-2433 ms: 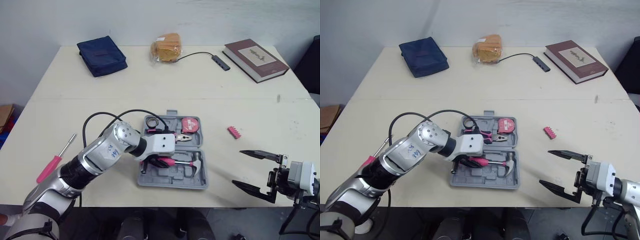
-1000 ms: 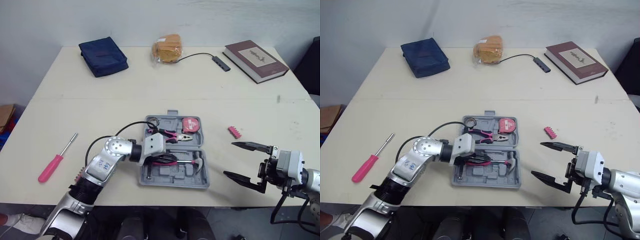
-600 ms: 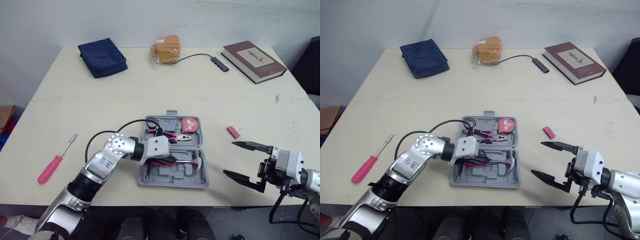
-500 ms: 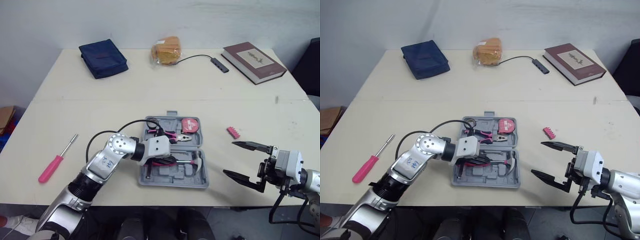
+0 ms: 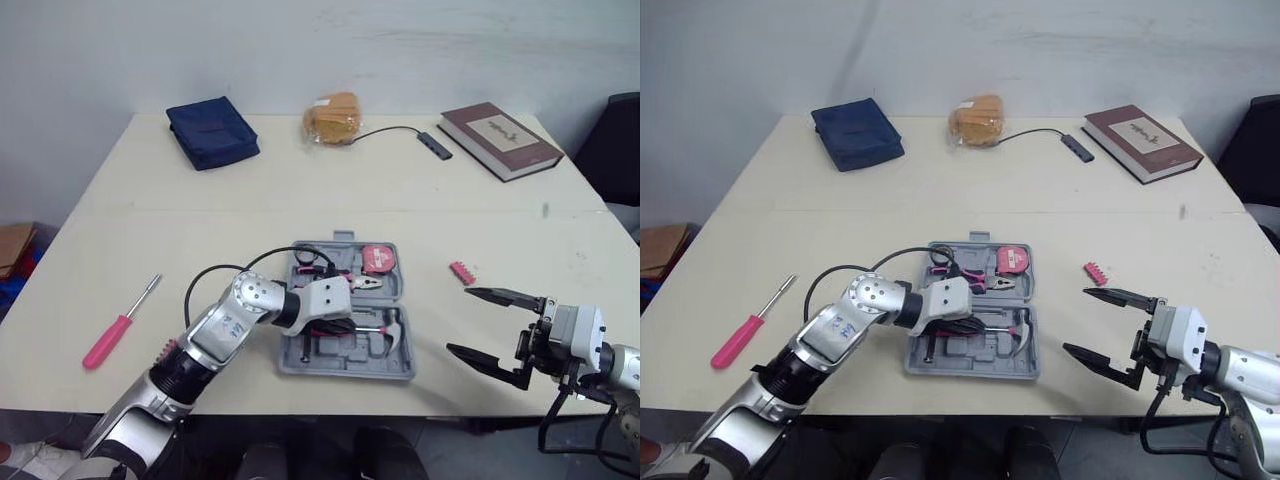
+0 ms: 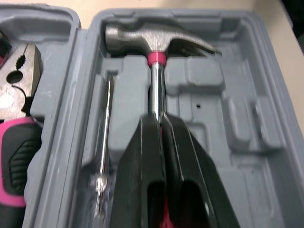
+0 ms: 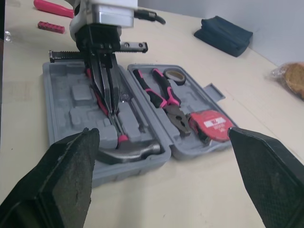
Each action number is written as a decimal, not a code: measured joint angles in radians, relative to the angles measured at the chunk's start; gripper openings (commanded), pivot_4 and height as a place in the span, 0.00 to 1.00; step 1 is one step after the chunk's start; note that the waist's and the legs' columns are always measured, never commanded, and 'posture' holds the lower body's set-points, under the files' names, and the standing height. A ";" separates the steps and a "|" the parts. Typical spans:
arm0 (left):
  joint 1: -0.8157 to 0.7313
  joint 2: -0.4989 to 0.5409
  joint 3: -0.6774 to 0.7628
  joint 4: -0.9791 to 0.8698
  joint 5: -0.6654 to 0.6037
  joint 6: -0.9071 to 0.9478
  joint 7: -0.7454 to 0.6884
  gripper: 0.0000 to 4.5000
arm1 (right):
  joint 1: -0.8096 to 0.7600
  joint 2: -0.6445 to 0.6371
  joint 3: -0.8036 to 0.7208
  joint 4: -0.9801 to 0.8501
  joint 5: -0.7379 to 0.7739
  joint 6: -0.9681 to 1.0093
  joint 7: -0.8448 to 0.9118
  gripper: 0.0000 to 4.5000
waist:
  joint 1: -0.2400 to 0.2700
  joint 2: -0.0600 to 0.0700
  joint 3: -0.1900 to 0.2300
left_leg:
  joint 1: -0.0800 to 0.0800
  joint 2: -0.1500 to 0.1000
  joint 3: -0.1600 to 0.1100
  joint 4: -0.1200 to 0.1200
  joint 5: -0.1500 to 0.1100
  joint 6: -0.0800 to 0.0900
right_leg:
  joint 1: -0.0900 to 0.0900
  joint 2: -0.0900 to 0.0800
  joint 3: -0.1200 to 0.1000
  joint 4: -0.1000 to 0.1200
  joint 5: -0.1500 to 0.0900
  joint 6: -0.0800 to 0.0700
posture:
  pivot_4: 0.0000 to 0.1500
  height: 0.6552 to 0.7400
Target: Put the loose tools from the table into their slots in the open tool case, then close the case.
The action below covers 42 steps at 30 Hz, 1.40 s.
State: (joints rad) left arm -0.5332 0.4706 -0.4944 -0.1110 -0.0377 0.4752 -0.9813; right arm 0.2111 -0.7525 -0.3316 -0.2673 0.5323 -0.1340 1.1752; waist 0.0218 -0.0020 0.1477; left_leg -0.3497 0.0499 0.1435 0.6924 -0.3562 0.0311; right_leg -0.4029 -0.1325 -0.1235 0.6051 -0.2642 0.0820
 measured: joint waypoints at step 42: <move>0.784 0.355 1.475 0.737 -0.415 -0.575 0.224 0.99 | -0.069 -0.152 -0.447 1.235 -0.147 -0.613 -0.136 1.00 | -0.054 0.000 0.030 | -0.002 0.003 0.005 -0.015 -0.002 -0.014 | -0.013 0.000 0.002 -0.002 -0.003 -0.003 | 1.00 1.00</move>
State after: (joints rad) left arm 0.2509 0.8258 0.9806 0.6260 -0.4527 -0.0995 -0.7572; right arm 0.1417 -0.9045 -0.7784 0.9678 0.3852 -0.7468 1.0391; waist -0.0322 -0.0018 0.1779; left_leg -0.3517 0.0524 0.1480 0.6774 -0.3584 0.0170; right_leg -0.4158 -0.1329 -0.1210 0.6030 -0.2673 0.0787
